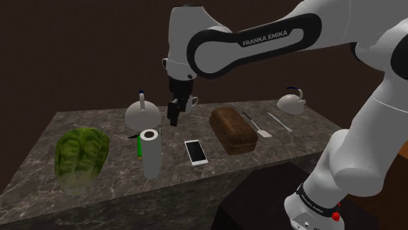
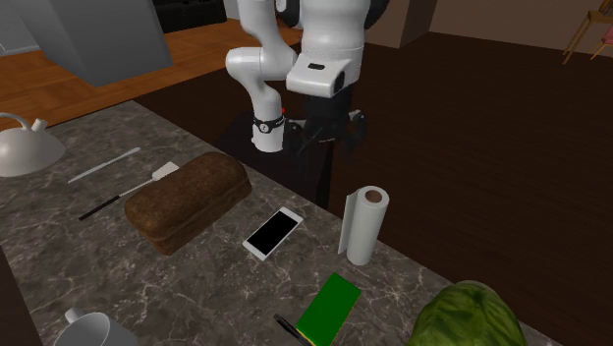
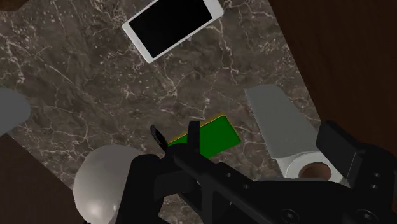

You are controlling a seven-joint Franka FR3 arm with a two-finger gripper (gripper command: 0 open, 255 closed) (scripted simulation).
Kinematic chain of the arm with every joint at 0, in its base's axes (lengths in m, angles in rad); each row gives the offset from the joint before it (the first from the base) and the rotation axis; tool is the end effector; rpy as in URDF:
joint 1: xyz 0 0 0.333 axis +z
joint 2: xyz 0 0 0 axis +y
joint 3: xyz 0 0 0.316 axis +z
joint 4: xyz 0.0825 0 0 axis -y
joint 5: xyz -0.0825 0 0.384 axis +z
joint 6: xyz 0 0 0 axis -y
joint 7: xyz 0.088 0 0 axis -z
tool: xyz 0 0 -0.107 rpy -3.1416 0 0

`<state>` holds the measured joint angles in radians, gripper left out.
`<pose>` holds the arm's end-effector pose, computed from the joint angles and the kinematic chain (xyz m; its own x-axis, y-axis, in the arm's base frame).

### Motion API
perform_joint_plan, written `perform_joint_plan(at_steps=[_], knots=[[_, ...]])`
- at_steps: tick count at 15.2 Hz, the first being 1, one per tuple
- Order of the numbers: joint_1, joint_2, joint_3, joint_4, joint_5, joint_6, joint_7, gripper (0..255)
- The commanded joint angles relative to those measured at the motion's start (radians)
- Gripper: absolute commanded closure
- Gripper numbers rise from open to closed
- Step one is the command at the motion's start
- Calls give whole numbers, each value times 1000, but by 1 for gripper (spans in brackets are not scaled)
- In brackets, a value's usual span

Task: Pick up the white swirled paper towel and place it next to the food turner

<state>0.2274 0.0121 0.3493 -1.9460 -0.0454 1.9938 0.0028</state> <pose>0.4752 0.3051 0.4760 0.8291 0.5580 0.0362 0.5568 -0.8298 0.0378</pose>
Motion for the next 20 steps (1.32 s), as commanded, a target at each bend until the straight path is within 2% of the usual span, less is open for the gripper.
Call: perform_joint_plan(at_steps=[1,9,16,20], knots=[[20,64,19,58,-29,6,16,0],[119,308,58,298,-152,0,63,0],[121,344,49,245,-173,85,76,0],[121,344,49,245,-173,85,76,0]])
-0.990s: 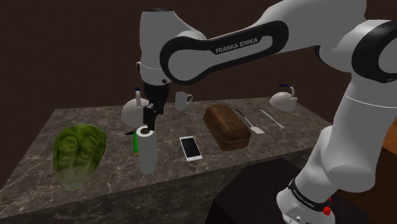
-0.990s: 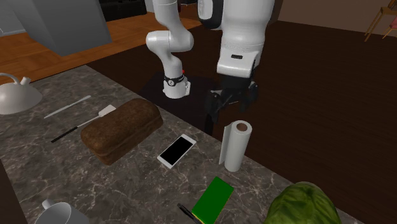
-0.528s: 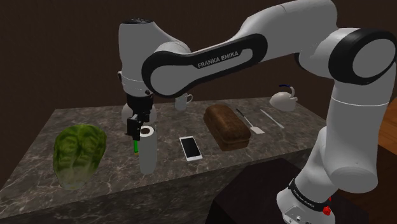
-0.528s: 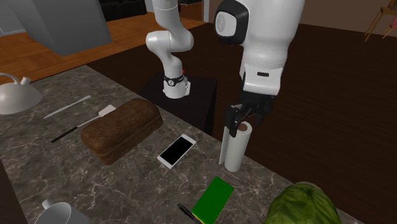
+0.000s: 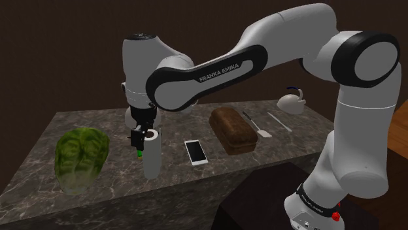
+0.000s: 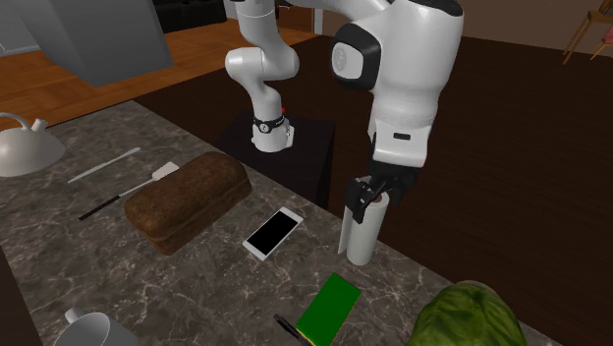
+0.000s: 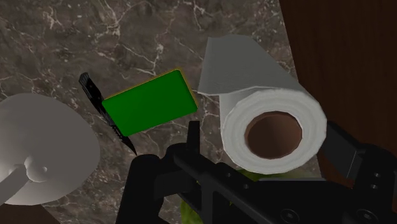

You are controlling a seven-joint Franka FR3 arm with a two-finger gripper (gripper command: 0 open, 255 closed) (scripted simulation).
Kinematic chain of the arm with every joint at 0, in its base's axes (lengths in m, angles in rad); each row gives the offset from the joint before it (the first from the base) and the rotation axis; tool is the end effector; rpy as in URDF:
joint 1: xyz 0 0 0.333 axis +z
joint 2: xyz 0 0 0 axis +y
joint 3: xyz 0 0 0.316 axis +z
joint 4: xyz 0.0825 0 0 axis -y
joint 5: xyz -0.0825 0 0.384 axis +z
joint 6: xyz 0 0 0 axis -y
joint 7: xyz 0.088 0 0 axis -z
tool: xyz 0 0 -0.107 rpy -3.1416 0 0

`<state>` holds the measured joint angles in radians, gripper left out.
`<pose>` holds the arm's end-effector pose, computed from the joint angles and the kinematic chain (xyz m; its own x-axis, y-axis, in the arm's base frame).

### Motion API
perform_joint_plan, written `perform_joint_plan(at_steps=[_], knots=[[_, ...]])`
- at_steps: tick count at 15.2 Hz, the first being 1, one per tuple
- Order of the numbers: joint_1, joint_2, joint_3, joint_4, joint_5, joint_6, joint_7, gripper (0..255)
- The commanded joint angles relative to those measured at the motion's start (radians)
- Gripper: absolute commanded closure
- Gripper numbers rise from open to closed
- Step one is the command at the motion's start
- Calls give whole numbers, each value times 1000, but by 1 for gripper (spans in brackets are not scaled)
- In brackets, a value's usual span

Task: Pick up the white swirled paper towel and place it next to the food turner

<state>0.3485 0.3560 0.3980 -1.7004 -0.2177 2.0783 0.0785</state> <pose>0.5044 0.4180 0.4049 0.7342 0.6767 0.0557 0.6744 -0.7363 0.0557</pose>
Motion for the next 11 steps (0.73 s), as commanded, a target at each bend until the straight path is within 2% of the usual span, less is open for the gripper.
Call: perform_joint_plan(at_steps=[1,4,5,11], knots=[[0,1,0,0,0,1,0,0],[0,0,0,0,0,1,0,0],[0,0,0,0,0,1,0,255],[0,1,0,1,0,0,0,255]])
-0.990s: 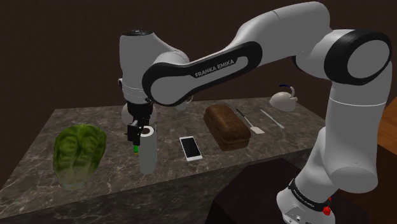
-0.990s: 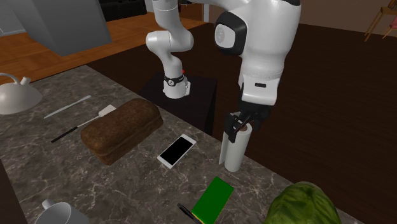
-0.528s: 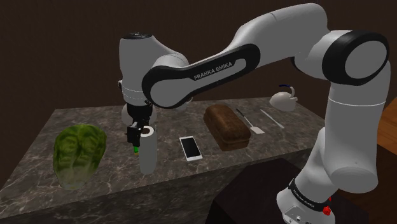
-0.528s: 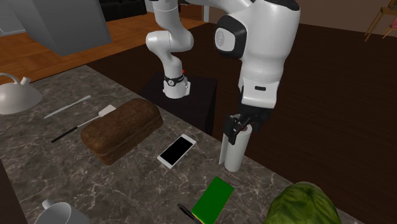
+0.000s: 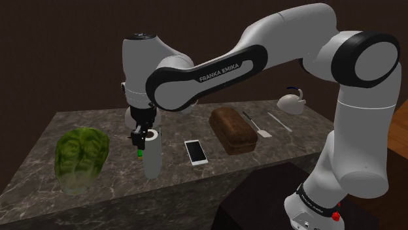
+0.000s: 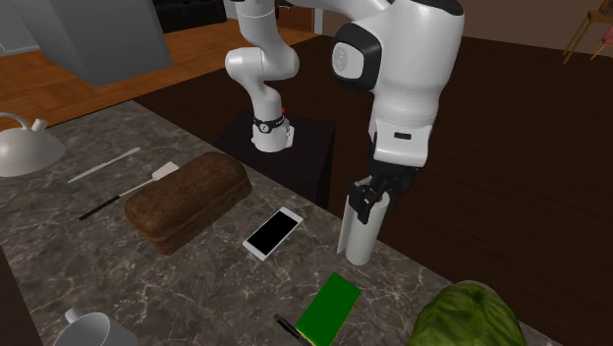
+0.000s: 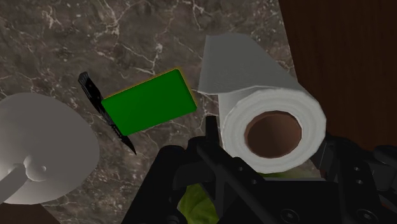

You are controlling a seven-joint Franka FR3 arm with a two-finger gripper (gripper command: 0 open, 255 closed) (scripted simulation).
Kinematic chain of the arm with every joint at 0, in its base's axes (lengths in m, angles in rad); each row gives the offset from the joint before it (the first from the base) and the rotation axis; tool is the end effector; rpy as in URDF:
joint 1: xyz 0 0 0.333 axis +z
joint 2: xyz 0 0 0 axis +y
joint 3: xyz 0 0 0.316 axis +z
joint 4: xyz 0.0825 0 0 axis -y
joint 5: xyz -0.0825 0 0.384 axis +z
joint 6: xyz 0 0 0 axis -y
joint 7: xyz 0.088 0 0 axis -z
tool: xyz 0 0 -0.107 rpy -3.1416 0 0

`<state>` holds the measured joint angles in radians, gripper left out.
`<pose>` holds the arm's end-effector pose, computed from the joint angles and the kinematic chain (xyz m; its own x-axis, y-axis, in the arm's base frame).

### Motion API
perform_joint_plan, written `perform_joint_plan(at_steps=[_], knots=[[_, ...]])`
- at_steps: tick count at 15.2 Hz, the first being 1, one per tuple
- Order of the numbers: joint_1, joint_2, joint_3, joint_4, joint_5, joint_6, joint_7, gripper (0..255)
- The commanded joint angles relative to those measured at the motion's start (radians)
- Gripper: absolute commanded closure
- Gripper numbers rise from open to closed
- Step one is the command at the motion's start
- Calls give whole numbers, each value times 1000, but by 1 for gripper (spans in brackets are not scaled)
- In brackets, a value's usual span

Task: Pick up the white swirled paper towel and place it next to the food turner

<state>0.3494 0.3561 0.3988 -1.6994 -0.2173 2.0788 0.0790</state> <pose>0.5039 0.4190 0.4054 0.7336 0.6772 0.0573 0.6750 -0.7358 0.0550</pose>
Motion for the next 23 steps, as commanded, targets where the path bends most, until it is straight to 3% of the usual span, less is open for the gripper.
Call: perform_joint_plan(at_steps=[1,19,23], knots=[[0,1,-1,0,-1,0,0,255],[0,-45,12,151,30,-192,-29,255],[-76,-142,-8,24,77,-147,-123,255]])
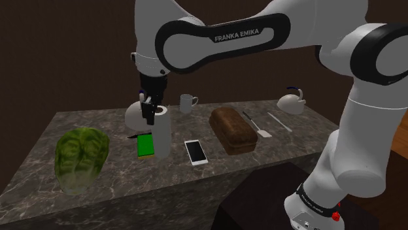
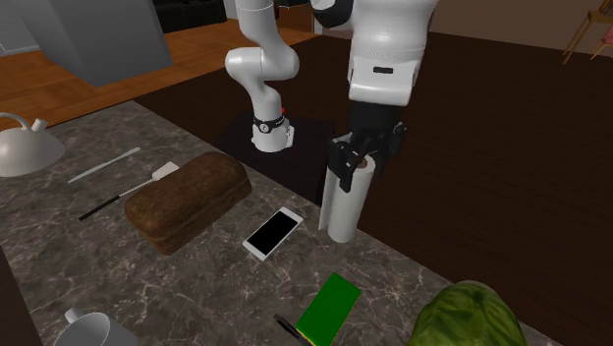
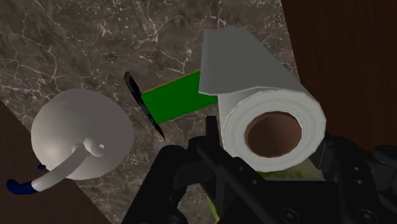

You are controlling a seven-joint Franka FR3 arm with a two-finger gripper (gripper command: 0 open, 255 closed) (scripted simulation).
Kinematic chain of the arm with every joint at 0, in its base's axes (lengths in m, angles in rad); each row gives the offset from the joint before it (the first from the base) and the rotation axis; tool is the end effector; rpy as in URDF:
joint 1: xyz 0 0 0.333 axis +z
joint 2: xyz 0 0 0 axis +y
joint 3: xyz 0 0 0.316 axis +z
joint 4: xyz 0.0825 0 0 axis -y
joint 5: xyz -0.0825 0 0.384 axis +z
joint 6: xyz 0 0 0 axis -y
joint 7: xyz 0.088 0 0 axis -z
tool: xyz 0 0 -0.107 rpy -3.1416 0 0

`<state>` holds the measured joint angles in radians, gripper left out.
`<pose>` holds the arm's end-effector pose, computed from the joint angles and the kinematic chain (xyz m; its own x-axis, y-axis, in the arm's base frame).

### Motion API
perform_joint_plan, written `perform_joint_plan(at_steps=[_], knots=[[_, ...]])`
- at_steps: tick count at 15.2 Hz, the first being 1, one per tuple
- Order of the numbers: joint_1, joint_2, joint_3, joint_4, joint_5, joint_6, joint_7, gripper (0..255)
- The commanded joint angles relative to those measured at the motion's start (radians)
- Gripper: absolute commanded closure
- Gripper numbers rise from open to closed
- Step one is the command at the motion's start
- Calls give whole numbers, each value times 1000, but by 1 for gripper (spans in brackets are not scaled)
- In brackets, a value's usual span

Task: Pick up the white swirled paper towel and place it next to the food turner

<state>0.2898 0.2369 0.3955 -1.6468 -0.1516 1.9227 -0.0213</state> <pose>0.5109 0.3776 0.4880 0.7347 0.6760 0.0562 0.6737 -0.7369 0.0557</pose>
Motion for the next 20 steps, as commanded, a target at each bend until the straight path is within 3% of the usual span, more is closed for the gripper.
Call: perform_joint_plan(at_steps=[1,10,20], knots=[[-34,-44,-11,-55,22,18,-47,255],[-165,-192,-93,-237,98,74,-275,255],[-285,-262,-212,-321,137,97,-528,255]])
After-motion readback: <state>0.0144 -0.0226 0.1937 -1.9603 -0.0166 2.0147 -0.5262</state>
